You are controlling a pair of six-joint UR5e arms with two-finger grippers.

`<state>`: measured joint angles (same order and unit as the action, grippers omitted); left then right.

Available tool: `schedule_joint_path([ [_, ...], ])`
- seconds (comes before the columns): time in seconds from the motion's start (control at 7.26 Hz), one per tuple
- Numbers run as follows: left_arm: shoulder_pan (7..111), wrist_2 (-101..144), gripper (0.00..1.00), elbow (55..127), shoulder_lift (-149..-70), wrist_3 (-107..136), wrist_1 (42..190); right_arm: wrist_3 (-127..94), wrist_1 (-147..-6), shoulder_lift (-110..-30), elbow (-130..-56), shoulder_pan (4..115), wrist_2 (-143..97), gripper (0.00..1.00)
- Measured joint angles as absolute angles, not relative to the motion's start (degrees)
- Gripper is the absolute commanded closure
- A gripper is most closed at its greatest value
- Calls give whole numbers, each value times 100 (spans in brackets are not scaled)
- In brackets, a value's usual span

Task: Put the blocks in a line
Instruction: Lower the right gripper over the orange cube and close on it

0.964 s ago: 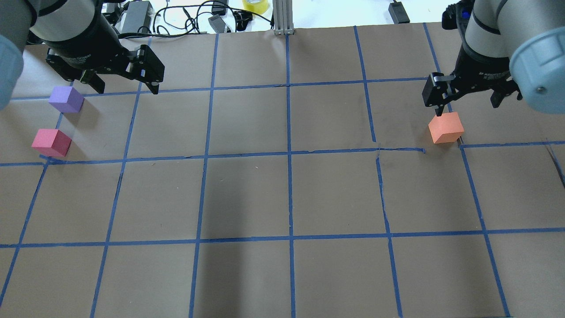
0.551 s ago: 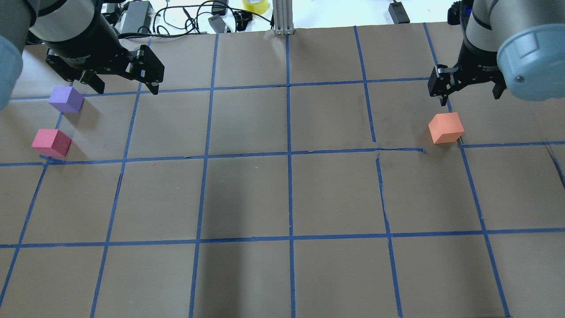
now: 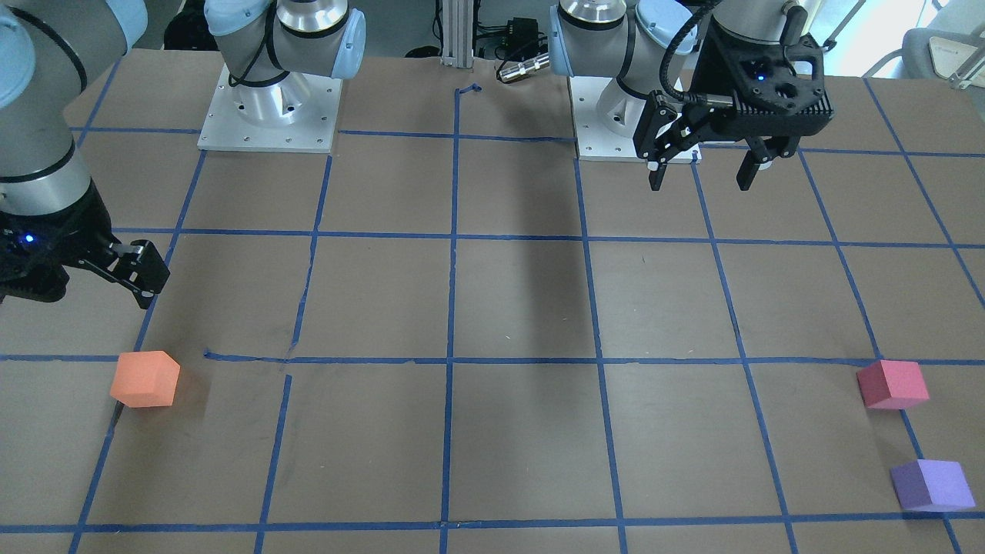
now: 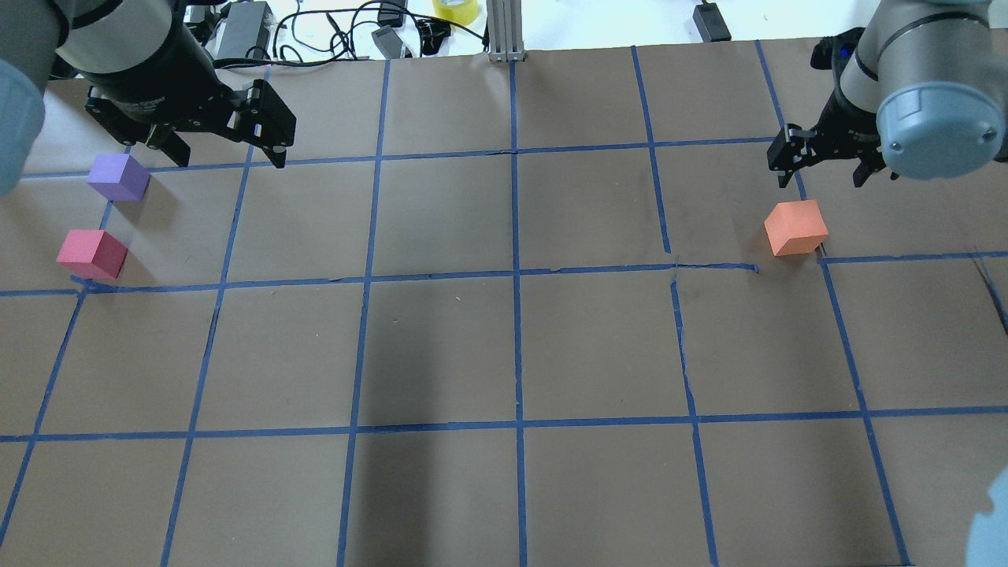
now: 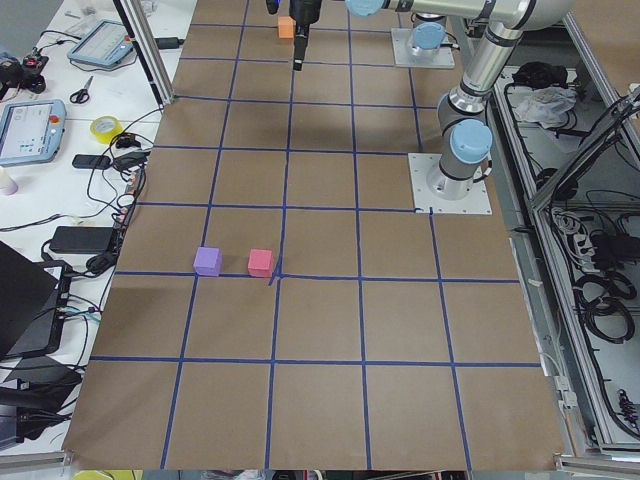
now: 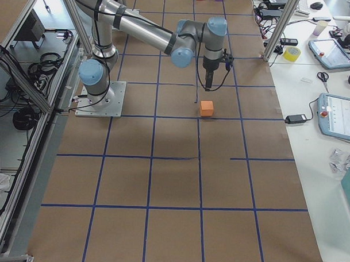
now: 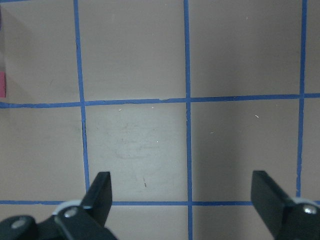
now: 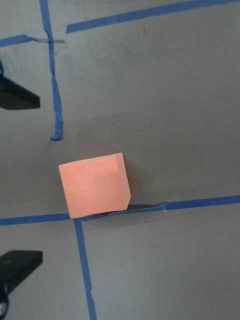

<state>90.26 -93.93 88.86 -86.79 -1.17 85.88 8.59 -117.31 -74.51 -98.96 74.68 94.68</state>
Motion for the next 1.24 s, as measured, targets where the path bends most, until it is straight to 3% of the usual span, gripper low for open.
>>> schedule_joint_path([
  [1.1, 9019, -9408, 0, 8885, -8676, -140, 8577, 1660, -12181, -6476, -9902, 7247, 9367, 1],
  [1.24, 9018, -9410, 0, 8885, -8676, -141, 8578, 1701, -12181, -6417, -9913, 7248, 9364, 14],
])
